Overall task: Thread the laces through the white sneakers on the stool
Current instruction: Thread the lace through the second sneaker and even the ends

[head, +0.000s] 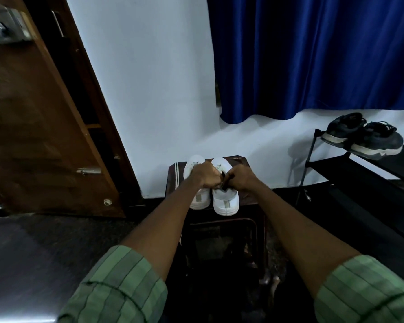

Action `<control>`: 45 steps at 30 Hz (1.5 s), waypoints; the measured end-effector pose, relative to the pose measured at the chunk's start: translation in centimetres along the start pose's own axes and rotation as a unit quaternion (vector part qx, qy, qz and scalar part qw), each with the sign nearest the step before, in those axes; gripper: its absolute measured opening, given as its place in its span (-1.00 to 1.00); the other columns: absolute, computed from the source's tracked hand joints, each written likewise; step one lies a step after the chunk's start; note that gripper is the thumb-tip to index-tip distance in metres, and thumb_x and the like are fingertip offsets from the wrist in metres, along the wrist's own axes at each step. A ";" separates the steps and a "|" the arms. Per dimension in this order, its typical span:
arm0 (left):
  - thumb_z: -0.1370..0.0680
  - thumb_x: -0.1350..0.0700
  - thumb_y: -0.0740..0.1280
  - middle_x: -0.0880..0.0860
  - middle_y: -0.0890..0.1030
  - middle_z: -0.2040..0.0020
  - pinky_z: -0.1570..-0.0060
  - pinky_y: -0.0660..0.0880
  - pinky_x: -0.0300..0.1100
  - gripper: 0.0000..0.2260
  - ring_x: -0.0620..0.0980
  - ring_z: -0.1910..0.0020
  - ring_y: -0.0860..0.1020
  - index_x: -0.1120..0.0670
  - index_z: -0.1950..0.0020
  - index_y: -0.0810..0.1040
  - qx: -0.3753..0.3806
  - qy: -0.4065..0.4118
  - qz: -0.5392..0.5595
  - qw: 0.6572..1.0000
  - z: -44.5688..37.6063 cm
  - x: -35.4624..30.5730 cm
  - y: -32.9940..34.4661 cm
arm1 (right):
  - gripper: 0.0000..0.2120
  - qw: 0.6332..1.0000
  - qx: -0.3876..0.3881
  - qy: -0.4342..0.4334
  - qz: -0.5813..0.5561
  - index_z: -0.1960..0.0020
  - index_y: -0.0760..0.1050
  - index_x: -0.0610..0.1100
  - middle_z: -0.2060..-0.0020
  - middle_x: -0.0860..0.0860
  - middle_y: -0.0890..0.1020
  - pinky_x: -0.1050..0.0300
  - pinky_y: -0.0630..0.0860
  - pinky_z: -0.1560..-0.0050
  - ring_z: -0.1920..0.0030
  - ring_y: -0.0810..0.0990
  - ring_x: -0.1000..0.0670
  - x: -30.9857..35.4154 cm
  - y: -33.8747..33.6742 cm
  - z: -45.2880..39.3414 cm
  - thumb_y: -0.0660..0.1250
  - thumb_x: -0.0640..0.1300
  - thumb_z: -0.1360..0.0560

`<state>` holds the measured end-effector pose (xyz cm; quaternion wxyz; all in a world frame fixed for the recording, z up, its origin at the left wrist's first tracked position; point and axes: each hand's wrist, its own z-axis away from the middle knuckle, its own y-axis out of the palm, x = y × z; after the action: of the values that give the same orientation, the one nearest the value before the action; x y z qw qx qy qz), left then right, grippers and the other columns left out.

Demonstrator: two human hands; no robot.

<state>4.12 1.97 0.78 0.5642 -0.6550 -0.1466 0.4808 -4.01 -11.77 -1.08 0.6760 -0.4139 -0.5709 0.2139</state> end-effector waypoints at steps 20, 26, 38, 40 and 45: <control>-0.61 0.12 0.36 0.09 0.70 -0.10 -0.02 0.57 -0.07 -0.83 0.12 -0.13 0.68 0.09 -0.17 0.62 -0.194 -0.029 -0.192 0.962 -2.4 -0.8 3.9 | -0.44 0.984 -0.117 0.124 0.043 -0.37 0.43 -0.19 -0.25 -0.17 0.62 -0.06 0.54 -0.14 -0.25 0.62 -0.26 -0.6 2.5 -2.3 0.49 0.02 -0.47; -0.59 0.15 0.35 0.18 0.67 -0.13 -0.04 0.57 0.01 -0.81 0.22 -0.13 0.66 0.14 -0.17 0.62 -0.196 0.015 -0.123 0.973 -4.2 -1.0 3.9 | -0.82 0.979 -0.158 0.072 0.104 -0.12 0.58 -0.17 -0.09 -0.17 0.66 0.03 0.48 0.05 -0.12 0.65 -0.27 -0.9 1.8 -3.7 0.35 -0.18 -0.53; -0.48 0.22 0.44 0.08 0.67 0.00 0.01 0.56 0.00 -0.83 0.13 0.01 0.63 0.02 -0.02 0.72 -0.301 0.032 -0.031 0.953 -2.8 5.6 1.2 | -0.74 0.987 -0.136 0.039 0.070 -0.18 0.65 -0.12 -0.20 -0.11 0.66 -0.03 0.49 -0.29 -0.29 0.57 -0.19 5.4 1.6 -7.5 0.40 -0.20 -0.50; -0.52 0.19 0.44 0.08 0.66 -0.07 -0.08 0.57 0.03 -0.82 0.12 -0.05 0.63 0.01 -0.09 0.72 -0.327 -0.018 0.025 0.945 -2.4 7.4 0.9 | -0.83 0.995 -0.095 -0.014 0.034 0.00 0.71 -0.11 -0.04 -0.10 0.72 0.02 0.61 -0.12 -0.13 0.67 -0.16 6.8 3.5 -7.5 0.44 -0.24 -0.43; -0.58 -0.03 0.42 0.12 0.69 -0.03 0.06 0.55 -0.05 -0.78 0.16 -0.05 0.65 0.10 -0.03 0.73 -0.306 -0.109 0.119 0.938 -0.9 10.5 0.9 | -0.78 0.994 -0.034 -0.065 0.081 -0.05 0.63 -0.12 -0.09 -0.15 0.63 0.06 0.50 0.07 -0.12 0.63 -0.19 7.7 7.4 -6.2 0.45 -0.12 -0.41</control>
<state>9.75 8.83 -5.04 0.2555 -0.7523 -0.2687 0.5446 5.19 -3.65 -2.50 0.6033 -0.4668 -0.5852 0.2750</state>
